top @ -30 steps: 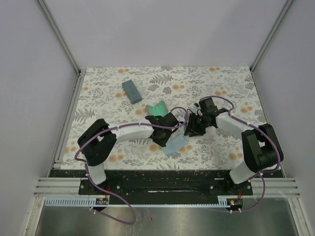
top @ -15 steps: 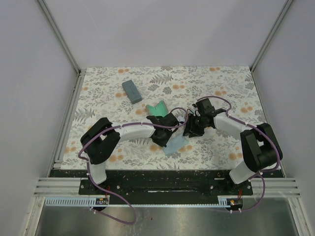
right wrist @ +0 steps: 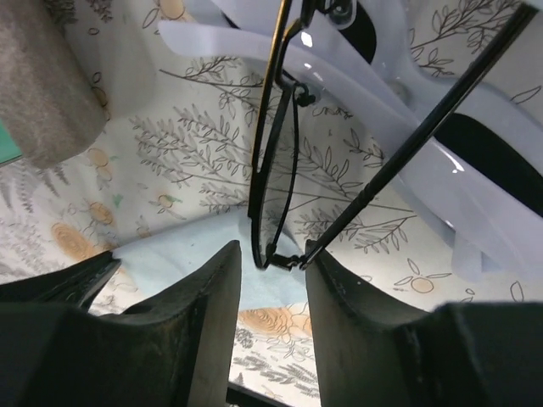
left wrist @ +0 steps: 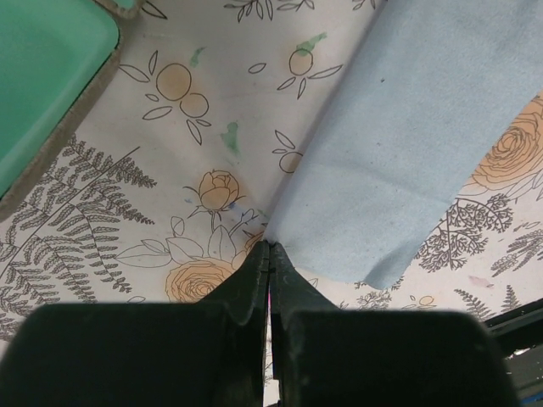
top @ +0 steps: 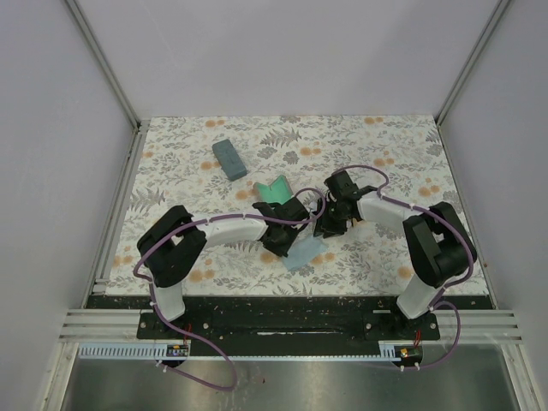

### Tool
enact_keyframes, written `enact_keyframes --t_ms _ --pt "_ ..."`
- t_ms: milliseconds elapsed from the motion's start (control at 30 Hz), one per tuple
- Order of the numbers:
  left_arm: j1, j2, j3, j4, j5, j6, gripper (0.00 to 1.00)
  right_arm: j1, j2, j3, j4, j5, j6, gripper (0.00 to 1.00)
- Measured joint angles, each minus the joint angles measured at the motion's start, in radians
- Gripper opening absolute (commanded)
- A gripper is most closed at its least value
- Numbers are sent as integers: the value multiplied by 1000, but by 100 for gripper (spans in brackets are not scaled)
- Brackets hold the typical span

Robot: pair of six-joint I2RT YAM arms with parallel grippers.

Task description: Organize the sunglasses

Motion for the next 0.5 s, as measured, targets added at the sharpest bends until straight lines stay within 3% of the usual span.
enact_keyframes --t_ms 500 --pt "0 -7 -8 -2 1 2 0 48 37 12 45 73 4 40"
